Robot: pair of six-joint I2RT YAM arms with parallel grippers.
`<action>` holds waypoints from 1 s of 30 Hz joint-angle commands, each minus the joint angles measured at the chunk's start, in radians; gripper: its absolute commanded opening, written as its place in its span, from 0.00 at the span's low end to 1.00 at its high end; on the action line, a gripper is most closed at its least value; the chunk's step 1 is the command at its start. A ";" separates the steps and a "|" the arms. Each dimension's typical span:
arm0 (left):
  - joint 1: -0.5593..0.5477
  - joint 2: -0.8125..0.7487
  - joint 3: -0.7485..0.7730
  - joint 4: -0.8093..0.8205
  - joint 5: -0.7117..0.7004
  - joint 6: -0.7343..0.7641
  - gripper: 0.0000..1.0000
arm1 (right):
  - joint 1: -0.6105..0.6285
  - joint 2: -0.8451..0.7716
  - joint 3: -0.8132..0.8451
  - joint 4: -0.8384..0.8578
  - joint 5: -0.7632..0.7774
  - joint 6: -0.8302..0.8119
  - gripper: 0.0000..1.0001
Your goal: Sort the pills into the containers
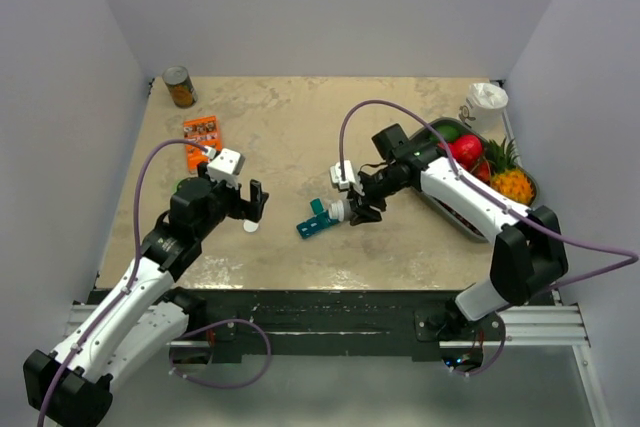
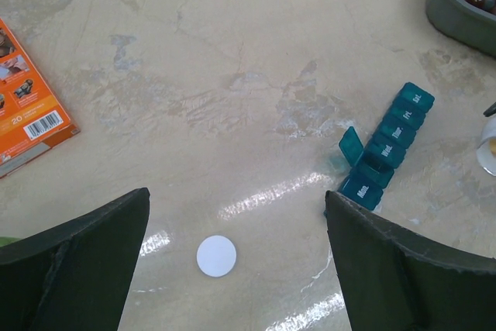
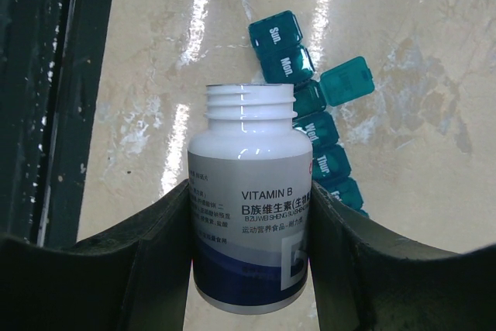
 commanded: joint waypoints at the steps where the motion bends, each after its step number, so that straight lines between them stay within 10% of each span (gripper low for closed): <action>1: 0.006 -0.007 0.021 0.021 -0.036 0.022 0.99 | 0.024 0.027 -0.007 0.056 0.049 0.151 0.00; 30: 0.011 -0.038 0.023 0.016 -0.031 0.021 0.99 | 0.138 0.217 0.071 0.089 0.333 0.326 0.00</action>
